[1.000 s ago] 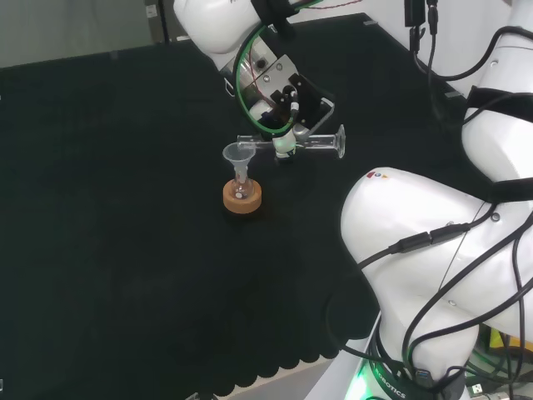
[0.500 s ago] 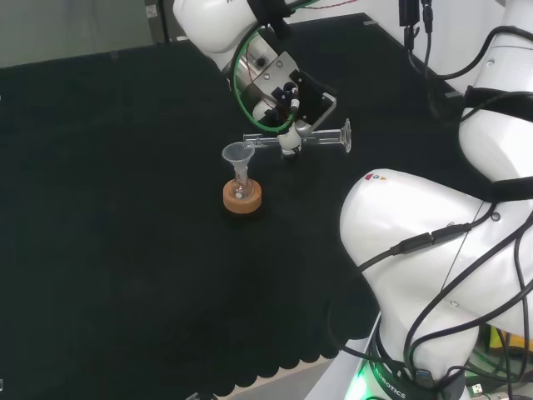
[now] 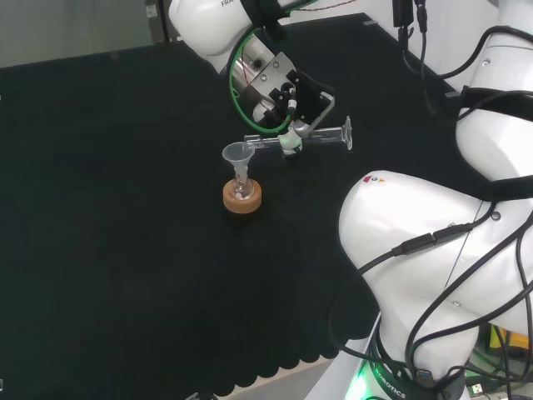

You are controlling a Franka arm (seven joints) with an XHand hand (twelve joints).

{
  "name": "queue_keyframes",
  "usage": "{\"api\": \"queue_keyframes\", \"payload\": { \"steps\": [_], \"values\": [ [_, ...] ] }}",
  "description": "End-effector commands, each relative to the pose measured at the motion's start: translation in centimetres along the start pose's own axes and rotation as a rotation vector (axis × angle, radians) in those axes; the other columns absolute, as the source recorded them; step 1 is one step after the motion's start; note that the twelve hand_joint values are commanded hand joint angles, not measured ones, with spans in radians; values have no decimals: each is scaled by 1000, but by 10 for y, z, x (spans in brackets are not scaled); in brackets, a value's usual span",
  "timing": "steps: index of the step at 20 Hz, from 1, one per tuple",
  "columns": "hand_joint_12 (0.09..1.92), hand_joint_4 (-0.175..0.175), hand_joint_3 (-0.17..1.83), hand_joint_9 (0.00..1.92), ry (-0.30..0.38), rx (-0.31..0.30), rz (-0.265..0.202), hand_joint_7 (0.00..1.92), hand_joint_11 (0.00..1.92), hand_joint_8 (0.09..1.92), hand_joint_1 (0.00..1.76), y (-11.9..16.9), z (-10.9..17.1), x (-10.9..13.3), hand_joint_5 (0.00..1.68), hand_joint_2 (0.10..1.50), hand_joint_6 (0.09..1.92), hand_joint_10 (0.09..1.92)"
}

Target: Pour the water from the graduated cylinder into the round-bottom flask.

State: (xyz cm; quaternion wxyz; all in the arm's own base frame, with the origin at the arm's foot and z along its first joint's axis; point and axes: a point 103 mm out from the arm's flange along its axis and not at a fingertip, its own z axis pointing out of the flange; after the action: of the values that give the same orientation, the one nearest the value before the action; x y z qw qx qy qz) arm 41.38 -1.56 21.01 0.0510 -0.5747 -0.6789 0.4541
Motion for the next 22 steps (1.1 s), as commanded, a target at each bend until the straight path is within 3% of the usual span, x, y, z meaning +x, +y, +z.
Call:
{"api": "queue_keyframes", "payload": {
  "steps": [1,14,22],
  "values": [
    [707,-175,1,1473,-40,-1,19,1047,1296,927,1265,-1,-3,5,1017,1092,942,87],
    [707,-175,1,1473,-32,-9,20,1045,1295,930,1265,-2,-6,0,1016,1093,944,87],
    [707,-175,1,1472,82,-101,-14,1043,1294,933,1265,-7,-3,-6,1014,1093,947,87]
  ]
}}
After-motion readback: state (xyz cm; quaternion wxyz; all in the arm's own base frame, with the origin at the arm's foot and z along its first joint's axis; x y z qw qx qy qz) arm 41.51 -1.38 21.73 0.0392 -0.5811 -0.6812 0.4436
